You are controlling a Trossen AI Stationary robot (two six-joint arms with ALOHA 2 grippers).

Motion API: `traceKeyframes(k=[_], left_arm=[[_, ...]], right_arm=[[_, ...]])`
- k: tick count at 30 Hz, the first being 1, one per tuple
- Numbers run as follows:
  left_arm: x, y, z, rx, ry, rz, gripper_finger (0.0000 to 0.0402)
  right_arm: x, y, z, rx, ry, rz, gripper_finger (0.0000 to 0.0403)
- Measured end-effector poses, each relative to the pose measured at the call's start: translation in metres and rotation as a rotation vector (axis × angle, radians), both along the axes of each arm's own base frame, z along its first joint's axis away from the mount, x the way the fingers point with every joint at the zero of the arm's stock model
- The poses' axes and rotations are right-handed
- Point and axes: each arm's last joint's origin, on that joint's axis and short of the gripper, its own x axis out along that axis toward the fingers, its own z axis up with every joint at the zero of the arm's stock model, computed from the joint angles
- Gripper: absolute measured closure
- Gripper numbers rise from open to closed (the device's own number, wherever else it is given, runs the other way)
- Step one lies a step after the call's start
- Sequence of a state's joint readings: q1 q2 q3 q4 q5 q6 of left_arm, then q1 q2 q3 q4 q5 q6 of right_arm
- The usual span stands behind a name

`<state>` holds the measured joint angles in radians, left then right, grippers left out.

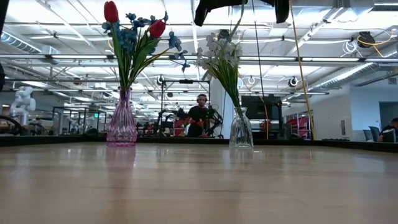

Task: Sort flowers into vase by color
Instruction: Put the white tulip into the transparent vase

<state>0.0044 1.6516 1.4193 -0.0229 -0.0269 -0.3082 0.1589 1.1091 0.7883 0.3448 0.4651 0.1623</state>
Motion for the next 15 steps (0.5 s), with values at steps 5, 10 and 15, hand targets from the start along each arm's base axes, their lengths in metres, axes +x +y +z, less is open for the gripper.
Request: traceKeyframes(k=[5, 10, 15], left_arm=[[-0.003, 0.001, -0.001, 0.001, 0.038, -0.004, 0.0267], [-0.023, 0.0, 0.016, 0.039, 0.053, -0.046, 0.0263], [-0.053, -0.002, 0.034, 0.101, 0.09, -0.045, 0.0262]], right_arm=[[0.0, 0.0, -0.003, -0.004, 0.033, 0.0, 0.0397], [-0.002, 0.0, -0.002, -0.005, 0.037, 0.0, 0.0393], [-0.005, -0.001, 0.001, -0.005, 0.024, -0.01, 0.0395]])
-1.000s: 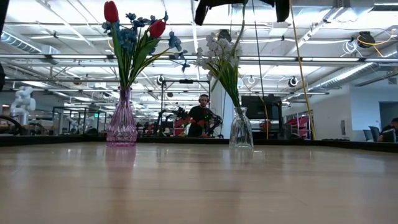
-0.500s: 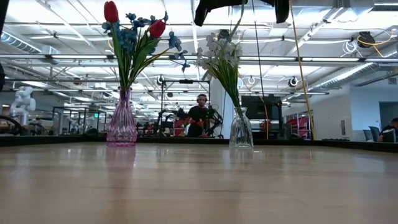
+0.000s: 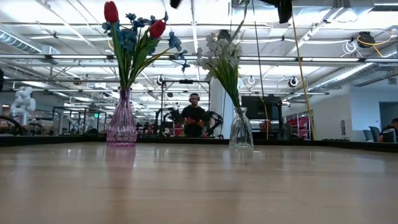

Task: Sort flowers into vase by color
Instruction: Put the white tulip into the transparent vase

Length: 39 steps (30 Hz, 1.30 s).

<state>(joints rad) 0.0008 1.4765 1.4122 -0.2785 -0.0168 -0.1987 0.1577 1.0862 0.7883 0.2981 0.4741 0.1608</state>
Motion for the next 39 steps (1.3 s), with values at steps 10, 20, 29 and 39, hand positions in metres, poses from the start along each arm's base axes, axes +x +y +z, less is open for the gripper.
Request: traceKeyframes(k=[10, 20, 29, 39], left_arm=[[-0.073, -0.017, -0.022, 0.053, -0.126, 0.076, 0.0263], [-0.116, -0.027, -0.08, -0.084, -0.248, 0.047, 0.0263], [-0.12, -0.027, -0.085, -0.115, -0.261, 0.051, 0.0263], [-0.12, -0.027, -0.085, -0.116, -0.26, 0.051, 0.0263]], right_arm=[[-0.003, -0.006, 0.0, -0.021, 0.019, -0.071, 0.0396], [-0.006, -0.041, 0.038, -0.014, 0.224, -0.222, 0.0397], [-0.014, -0.092, 0.083, -0.1, 0.365, -0.41, 0.0397], [0.007, -0.129, 0.07, -0.113, 0.384, -0.4, 0.0397]])
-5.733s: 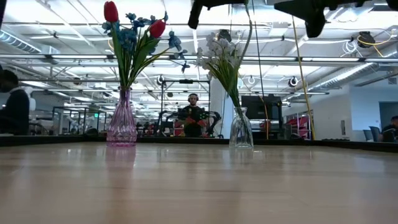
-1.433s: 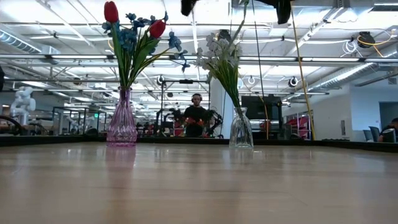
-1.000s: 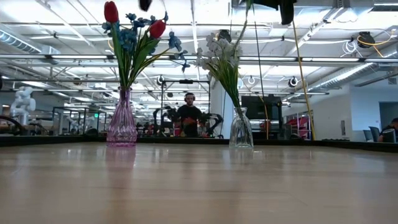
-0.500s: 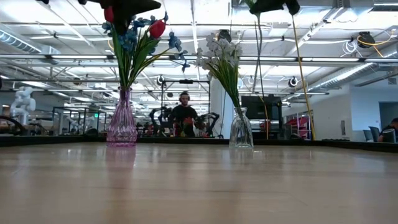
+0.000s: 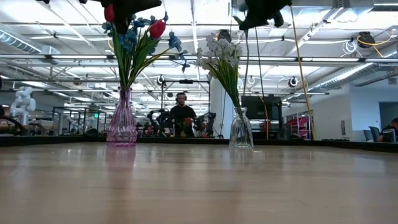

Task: Sort flowers into vase by color
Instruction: Put the white tulip into the transparent vase

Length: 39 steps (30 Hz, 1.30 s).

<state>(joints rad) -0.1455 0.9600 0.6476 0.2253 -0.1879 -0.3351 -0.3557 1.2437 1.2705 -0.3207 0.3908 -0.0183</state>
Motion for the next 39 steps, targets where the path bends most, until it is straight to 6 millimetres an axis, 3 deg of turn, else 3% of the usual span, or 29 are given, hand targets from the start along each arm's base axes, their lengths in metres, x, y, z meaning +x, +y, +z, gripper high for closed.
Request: traceKeyframes(k=[21, 39], left_arm=[[0.0, 0.0, 0.0, -0.026, -0.001, 0.003, 0.0263], [0.0, 0.0, 0.0, -0.026, 0.001, 0.003, 0.0263]], right_arm=[[0.051, -0.026, -0.058, 0.08, 0.172, 0.0, 0.0394], [0.048, -0.025, -0.067, 0.172, 0.207, -0.027, 0.035]])
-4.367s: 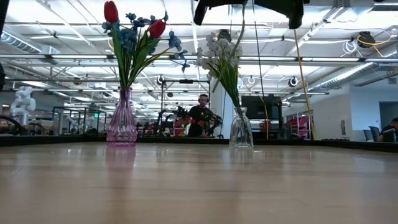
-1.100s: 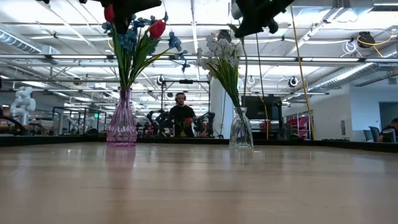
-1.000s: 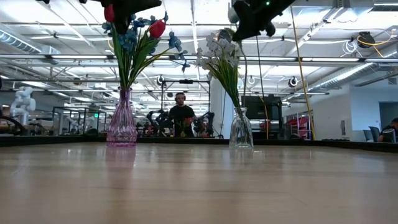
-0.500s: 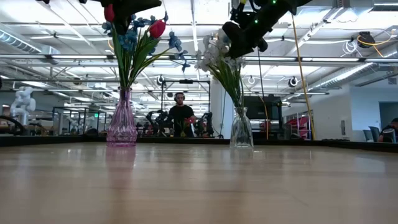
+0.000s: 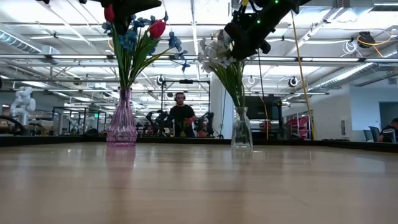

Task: Sort flowers into vase by color
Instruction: Put the white tulip into the transparent vase

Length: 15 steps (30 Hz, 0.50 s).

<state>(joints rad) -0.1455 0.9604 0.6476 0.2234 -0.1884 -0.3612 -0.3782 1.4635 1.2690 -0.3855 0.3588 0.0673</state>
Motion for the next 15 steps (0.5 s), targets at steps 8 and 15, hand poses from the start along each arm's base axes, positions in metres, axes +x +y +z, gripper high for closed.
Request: traceKeyframes(k=[8, 15], left_arm=[[0.0, 0.0, 0.0, 0.0, 0.0, 0.0, 0.0263], [0.0, 0.0, 0.0, 0.001, 0.001, 0.004, 0.0263]], right_arm=[[-0.007, 0.004, -0.001, 0.038, 0.035, -0.009, 0.0284], [-0.026, 0.016, 0.019, 0.049, -0.005, 0.012, 0.0228]])
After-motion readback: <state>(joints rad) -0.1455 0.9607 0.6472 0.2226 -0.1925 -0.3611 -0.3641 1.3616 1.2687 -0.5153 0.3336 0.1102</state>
